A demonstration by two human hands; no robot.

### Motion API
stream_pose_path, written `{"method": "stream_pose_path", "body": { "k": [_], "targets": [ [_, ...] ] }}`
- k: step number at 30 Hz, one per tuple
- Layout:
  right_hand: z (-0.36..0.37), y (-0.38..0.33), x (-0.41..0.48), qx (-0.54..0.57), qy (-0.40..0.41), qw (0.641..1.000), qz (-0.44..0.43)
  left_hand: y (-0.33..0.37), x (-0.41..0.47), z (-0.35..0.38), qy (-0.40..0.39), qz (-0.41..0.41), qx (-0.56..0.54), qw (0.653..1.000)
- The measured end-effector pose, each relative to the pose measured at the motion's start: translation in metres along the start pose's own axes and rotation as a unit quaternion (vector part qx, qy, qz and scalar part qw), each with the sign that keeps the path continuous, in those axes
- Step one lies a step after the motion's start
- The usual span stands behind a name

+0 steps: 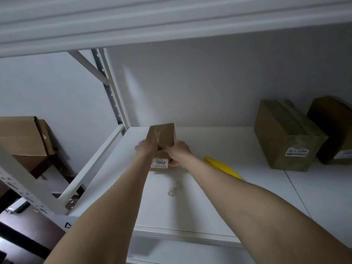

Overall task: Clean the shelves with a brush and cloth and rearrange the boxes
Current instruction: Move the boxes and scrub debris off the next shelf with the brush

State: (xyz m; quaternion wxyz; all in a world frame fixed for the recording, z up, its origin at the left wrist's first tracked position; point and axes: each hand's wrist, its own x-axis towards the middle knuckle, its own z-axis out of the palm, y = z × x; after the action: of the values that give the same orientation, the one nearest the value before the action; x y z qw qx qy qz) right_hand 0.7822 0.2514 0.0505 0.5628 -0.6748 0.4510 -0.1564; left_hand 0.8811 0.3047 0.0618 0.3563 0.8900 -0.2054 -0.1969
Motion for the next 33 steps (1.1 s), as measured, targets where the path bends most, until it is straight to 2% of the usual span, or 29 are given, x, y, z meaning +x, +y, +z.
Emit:
{"method": "stream_pose_path", "body": {
  "k": [3,5,8,12,21,25,30,33],
  "targets": [
    [-0.036,-0.007,0.003,-0.006,0.073,0.995,-0.065,0.036,-0.005,0.016,-0.030,0.047,-0.094,0.994],
    [-0.065,-0.004,0.004,-0.013,0.129,0.988,-0.080,0.061,-0.013,0.031,-0.064,0.078,-0.139,0.985],
    [-0.113,0.015,0.005,0.002,0.205,0.977,-0.063,0.095,-0.031,0.064,-0.139,0.115,-0.196,0.964],
    [-0.160,0.051,0.005,0.014,0.267,0.963,-0.018,0.117,-0.059,0.111,-0.224,0.115,-0.220,0.942],
    [-0.208,0.091,-0.001,0.023,0.288,0.956,0.053,0.129,-0.085,0.172,-0.288,0.115,-0.186,0.932],
    [-0.210,0.096,0.000,-0.036,0.274,0.959,0.061,0.127,-0.091,0.178,-0.293,0.113,-0.184,0.932],
    [-0.211,0.091,-0.008,-0.133,0.261,0.953,0.076,0.128,-0.100,0.176,-0.279,0.138,-0.117,0.943],
    [-0.207,0.081,-0.018,-0.176,0.288,0.939,0.067,0.130,-0.099,0.174,-0.243,0.157,-0.058,0.956]
  ]
}}
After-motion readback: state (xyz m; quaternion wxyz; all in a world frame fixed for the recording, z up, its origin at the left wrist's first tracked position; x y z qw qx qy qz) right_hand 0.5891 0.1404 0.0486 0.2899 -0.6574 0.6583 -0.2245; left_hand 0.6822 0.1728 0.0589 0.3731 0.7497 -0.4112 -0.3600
